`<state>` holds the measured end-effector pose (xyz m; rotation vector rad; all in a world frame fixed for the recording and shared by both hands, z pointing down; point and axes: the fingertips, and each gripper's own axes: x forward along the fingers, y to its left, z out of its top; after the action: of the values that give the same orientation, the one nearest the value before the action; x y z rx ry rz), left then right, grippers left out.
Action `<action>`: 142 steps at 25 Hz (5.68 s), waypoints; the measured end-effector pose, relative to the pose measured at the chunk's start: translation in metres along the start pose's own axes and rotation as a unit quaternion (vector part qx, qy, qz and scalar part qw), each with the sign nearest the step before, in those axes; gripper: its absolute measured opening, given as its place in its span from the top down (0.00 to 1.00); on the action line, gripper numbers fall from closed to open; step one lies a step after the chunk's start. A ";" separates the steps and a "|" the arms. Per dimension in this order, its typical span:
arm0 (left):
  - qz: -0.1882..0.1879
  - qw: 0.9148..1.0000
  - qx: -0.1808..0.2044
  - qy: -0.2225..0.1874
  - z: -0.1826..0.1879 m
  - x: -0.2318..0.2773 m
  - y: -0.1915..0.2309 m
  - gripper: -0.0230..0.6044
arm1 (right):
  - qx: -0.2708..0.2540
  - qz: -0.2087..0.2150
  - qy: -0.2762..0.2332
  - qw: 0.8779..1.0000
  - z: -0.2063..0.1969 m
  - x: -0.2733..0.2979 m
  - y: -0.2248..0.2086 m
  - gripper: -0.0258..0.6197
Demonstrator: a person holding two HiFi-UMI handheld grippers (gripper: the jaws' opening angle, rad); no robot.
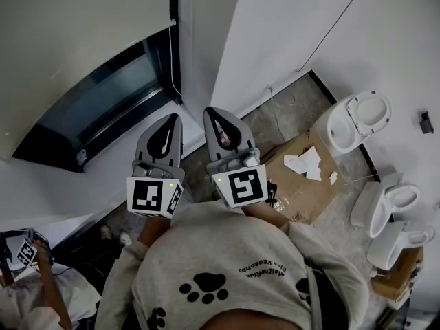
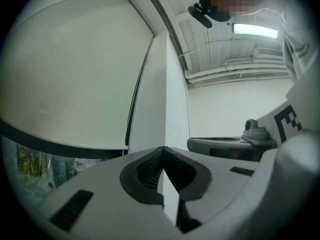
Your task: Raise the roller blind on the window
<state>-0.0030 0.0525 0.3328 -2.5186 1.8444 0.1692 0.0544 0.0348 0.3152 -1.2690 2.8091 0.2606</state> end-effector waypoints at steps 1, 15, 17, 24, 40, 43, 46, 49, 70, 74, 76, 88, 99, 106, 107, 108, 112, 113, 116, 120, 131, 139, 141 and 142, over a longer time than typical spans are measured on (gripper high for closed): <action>-0.002 1.000 -0.002 0.001 0.000 0.006 0.006 0.95 | 0.000 0.000 0.001 1.000 -0.001 0.008 -0.001 0.95; -0.088 0.996 -0.015 0.000 0.011 0.095 0.071 0.95 | 0.000 -0.065 0.020 0.998 -0.008 0.110 -0.033 0.95; -0.104 0.994 -0.016 -0.001 0.010 0.106 0.079 0.95 | -0.003 -0.078 0.018 0.997 -0.010 0.122 -0.037 0.95; -0.160 0.987 -0.019 -0.004 0.000 0.141 0.097 0.95 | -0.007 -0.130 0.022 0.991 -0.026 0.145 -0.051 0.95; -0.189 0.982 -0.019 0.008 -0.010 0.175 0.105 0.95 | -0.015 -0.137 0.033 0.990 -0.035 0.171 -0.060 0.95; -0.189 0.982 -0.019 0.008 -0.008 0.182 0.104 0.95 | -0.014 -0.131 0.033 0.991 -0.033 0.175 -0.064 0.95; -0.186 0.982 -0.020 0.007 -0.005 0.187 0.103 0.95 | -0.013 -0.126 0.035 0.991 -0.033 0.178 -0.069 0.95; -0.185 0.982 -0.018 0.013 -0.004 0.192 0.103 0.95 | -0.010 -0.122 0.034 0.992 -0.030 0.182 -0.072 0.95; -0.205 0.978 0.002 0.042 0.003 0.258 0.111 0.77 | 0.001 -0.128 0.035 0.991 -0.035 0.168 -0.088 0.95; -0.231 0.972 0.002 0.051 0.003 0.263 0.105 0.89 | -0.001 -0.127 0.033 0.991 -0.034 0.167 -0.088 0.95; -0.236 0.970 0.018 0.056 0.006 0.265 0.102 0.93 | -0.002 -0.125 0.032 0.992 -0.031 0.168 -0.088 0.95; -0.263 0.962 0.011 0.077 -0.011 0.238 0.088 0.95 | 0.003 -0.112 0.028 0.993 -0.029 0.171 -0.086 0.95; -0.256 0.964 -0.027 0.063 -0.009 0.212 0.086 0.95 | 0.022 -0.026 0.010 0.999 0.029 0.197 -0.078 0.86; -0.258 0.964 -0.035 0.056 -0.013 0.201 0.086 0.95 | 0.004 -0.004 0.005 1.000 0.062 0.218 -0.076 0.86; -0.259 0.964 -0.035 0.056 -0.011 0.202 0.085 0.95 | 0.002 -0.002 0.002 1.000 0.070 0.221 -0.078 0.86; -0.259 0.964 -0.035 0.056 -0.009 0.202 0.085 0.95 | 0.000 -0.001 -0.001 1.000 0.077 0.223 -0.079 0.86; -0.259 0.964 -0.037 0.055 -0.006 0.198 0.087 0.95 | -0.002 0.012 0.001 1.000 0.090 0.229 -0.077 0.92; -0.259 0.964 -0.038 0.055 -0.007 0.198 0.087 0.95 | -0.001 0.014 0.002 1.000 0.090 0.229 -0.076 0.93; -0.257 0.964 -0.039 0.057 -0.011 0.197 0.087 0.95 | 0.002 0.017 0.001 1.000 0.084 0.227 -0.074 0.94; -0.247 0.966 -0.039 0.063 -0.025 0.196 0.089 0.95 | 0.020 0.024 0.004 1.000 0.071 0.225 -0.072 0.94; -0.227 0.968 -0.045 0.094 -0.087 0.187 0.085 0.95 | 0.020 0.005 0.050 0.999 0.010 0.211 -0.067 0.94; -0.216 0.968 -0.049 0.116 -0.132 0.180 0.088 0.95 | 0.015 -0.004 0.080 0.997 -0.034 0.204 -0.060 0.94; -0.215 0.967 -0.053 0.124 -0.144 0.178 0.088 0.95 | 0.016 -0.004 0.083 0.996 -0.046 0.203 -0.058 0.94; -0.214 0.967 -0.056 0.127 -0.150 0.177 0.088 0.95 | 0.018 -0.005 0.086 0.996 -0.052 0.202 -0.057 0.94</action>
<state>-0.0227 -0.1540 0.4698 -3.0665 1.3319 -0.0637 -0.0355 -0.1612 0.3361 -1.3589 2.9329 0.1049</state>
